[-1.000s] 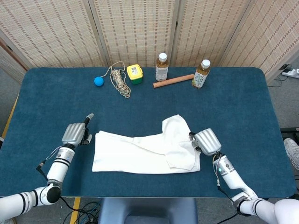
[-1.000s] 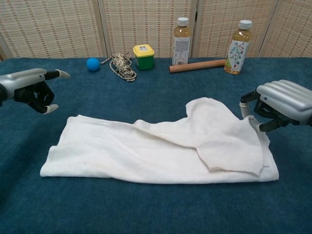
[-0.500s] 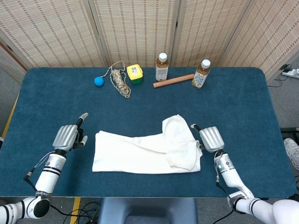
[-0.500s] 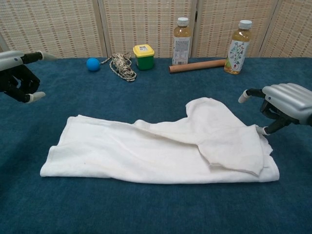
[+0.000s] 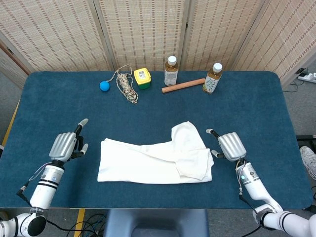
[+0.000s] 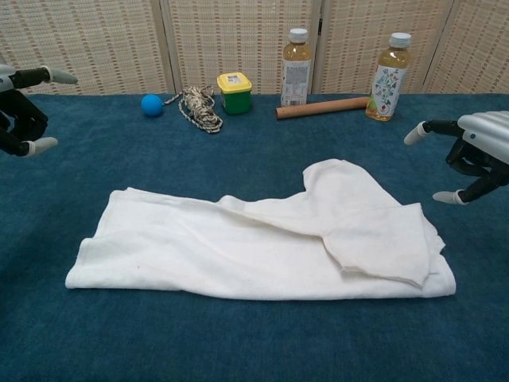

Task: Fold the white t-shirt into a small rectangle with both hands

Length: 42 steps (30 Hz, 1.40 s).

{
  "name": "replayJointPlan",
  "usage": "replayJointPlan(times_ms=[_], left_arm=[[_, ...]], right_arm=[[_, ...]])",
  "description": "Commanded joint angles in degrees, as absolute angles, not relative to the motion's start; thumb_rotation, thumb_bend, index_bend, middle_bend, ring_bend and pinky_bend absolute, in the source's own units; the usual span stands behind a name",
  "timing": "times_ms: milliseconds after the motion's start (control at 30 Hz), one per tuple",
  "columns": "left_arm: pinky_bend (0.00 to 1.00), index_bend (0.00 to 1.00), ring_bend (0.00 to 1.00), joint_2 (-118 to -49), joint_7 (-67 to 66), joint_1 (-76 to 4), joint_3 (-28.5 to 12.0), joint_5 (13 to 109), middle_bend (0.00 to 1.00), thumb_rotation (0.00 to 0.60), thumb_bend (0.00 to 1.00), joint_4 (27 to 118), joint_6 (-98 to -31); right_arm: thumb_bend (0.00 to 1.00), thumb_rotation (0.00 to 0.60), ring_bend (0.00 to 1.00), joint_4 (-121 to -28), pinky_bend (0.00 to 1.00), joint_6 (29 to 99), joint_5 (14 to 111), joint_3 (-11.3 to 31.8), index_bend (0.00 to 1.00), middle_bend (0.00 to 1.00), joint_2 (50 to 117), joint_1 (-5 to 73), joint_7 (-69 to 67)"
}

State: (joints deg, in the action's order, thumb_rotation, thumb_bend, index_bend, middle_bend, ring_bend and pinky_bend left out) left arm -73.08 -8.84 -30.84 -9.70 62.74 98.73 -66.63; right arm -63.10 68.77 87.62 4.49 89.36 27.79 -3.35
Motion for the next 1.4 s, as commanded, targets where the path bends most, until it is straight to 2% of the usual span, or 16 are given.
replayJointPlan(times_ms=[33,200,400,1033,1400], left_arm=[[0.97,0.0,0.73,-72.63,-8.32,-30.2,-9.66,63.67,0.78,0.6,0.45,99.57,-67.42],[0.97,0.0,0.73,-71.86,-8.33,-29.5,-9.06,64.54,0.78,0.6,0.45,100.83,-67.37],[0.97,0.0,0.73,-71.76,-7.88,-28.93,-8.83,64.75,0.78,0.6,0.45,100.97,-67.14],[0.97,0.0,0.73,-71.37,-6.15,-27.43,-8.64,64.92,0.78,0.6,0.45,99.52,-66.42],[0.97,0.0,0.73,-70.91,-3.92,-25.95,-8.7,66.65,0.78,0.6,0.45,99.44,-67.72]], right_arm=[[0.21,0.6,0.96,-67.85,1.0,71.44,92.31,0.58,0.26,0.94,85.48,26.37,-7.03],[0.22,0.6,0.96,-71.5,1.0,72.68,97.48,-4.59,0.41,0.94,82.85,25.07,-7.47],[0.22,0.6,0.96,-73.75,1.0,71.53,99.34,-7.3,0.44,0.94,81.7,24.5,-5.54],[0.29,0.6,0.96,-72.48,1.0,63.95,96.91,-5.6,0.45,0.94,86.24,27.33,-0.61],[0.43,0.6,0.96,-71.23,1.0,64.82,95.25,-3.6,0.58,0.95,87.45,27.69,-2.43]])
